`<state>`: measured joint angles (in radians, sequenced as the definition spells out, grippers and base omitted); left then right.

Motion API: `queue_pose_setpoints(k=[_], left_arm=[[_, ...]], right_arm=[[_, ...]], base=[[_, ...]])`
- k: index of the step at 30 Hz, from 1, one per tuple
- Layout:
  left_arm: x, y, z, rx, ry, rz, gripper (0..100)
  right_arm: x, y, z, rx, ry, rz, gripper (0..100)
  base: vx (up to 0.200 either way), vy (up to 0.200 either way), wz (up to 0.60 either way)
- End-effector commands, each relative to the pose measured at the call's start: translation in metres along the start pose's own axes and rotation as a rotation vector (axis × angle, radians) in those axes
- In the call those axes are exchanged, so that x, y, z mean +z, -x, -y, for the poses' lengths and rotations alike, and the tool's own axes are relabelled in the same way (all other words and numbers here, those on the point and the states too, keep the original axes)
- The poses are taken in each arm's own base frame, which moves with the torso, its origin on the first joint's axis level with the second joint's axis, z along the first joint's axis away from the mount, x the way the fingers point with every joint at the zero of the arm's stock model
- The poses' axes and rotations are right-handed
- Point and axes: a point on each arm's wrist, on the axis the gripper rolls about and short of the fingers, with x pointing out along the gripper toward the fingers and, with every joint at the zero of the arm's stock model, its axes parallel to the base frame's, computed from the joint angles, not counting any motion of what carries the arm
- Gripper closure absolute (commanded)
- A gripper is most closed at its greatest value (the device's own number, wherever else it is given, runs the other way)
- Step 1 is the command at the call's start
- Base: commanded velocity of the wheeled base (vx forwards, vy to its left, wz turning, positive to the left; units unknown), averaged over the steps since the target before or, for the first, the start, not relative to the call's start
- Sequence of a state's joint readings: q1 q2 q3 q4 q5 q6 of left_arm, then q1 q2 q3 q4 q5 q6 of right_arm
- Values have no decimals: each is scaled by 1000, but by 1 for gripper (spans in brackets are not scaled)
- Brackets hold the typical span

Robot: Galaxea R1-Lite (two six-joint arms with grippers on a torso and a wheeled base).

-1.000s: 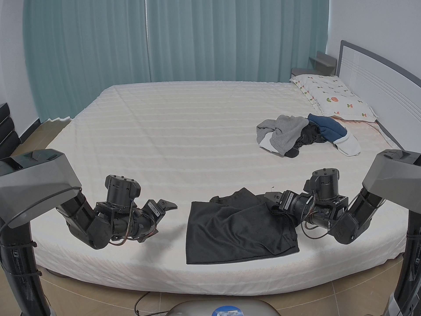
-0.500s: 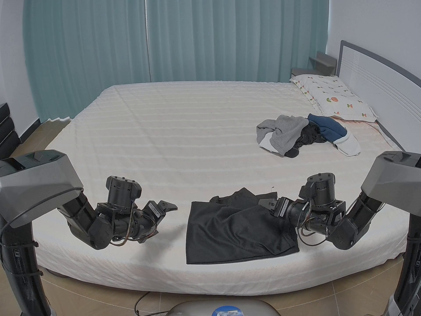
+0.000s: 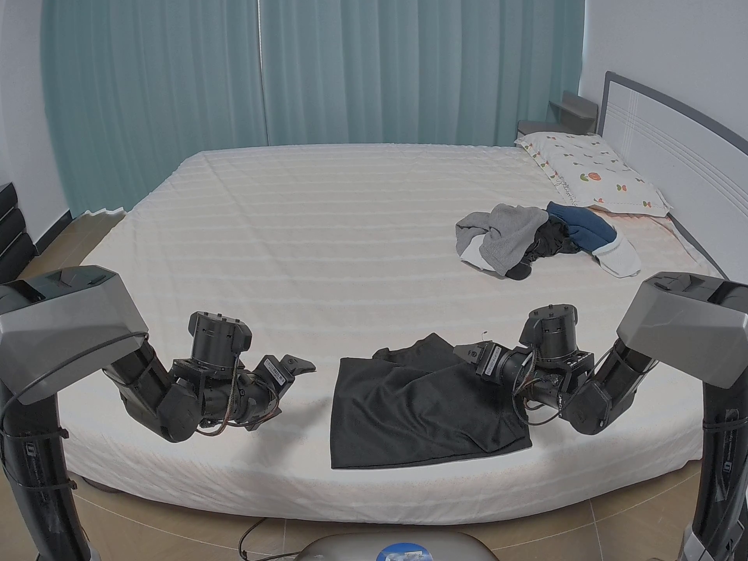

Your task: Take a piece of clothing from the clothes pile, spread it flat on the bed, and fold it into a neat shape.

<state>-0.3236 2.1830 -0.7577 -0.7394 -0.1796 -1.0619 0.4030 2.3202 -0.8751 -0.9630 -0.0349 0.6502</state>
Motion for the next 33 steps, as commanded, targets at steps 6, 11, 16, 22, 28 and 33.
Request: queue_pose_setpoints(k=[6,11,16,22,28,33], left_arm=[[0,-2,-1,4,0,-2,0],[0,-2,-1,5,0,-1,0],[2,-4,1,-3,1,6,0],[6,-8,5,-5,-7,41,0],[19,-18,24,-46,-96,89,0],[13,-35,24,-6,-189,46,0]], right_arm=[[-1,-8,11,-38,3,-14,0],[3,-11,17,-49,-3,-2,100],[14,-8,25,-63,-23,25,100],[33,-3,40,-84,-88,68,100],[44,2,45,-44,-192,73,100],[47,5,49,-31,-219,64,100]], base=[[0,0,0],[0,0,0],[0,0,0],[0,0,0],[0,0,0],[0,0,0]])
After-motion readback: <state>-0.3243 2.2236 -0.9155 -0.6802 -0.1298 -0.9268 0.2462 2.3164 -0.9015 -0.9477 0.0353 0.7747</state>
